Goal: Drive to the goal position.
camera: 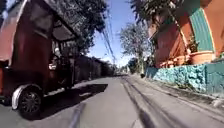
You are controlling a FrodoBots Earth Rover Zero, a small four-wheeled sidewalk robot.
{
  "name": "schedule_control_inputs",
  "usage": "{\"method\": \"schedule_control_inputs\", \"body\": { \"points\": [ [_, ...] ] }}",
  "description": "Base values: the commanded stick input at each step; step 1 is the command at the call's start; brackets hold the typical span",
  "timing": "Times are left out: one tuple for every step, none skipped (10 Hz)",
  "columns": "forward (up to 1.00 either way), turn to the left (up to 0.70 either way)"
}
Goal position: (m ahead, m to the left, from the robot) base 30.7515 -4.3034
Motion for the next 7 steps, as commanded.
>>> {"method": "schedule_control_inputs", "body": {
  "points": [
    [0.85, 0.0],
    [0.85, 0.0],
    [0.85, 0.0],
    [0.85, 0.0],
    [0.85, 0.0],
    [0.85, 0.0],
    [0.85, 0.0]
  ]
}}
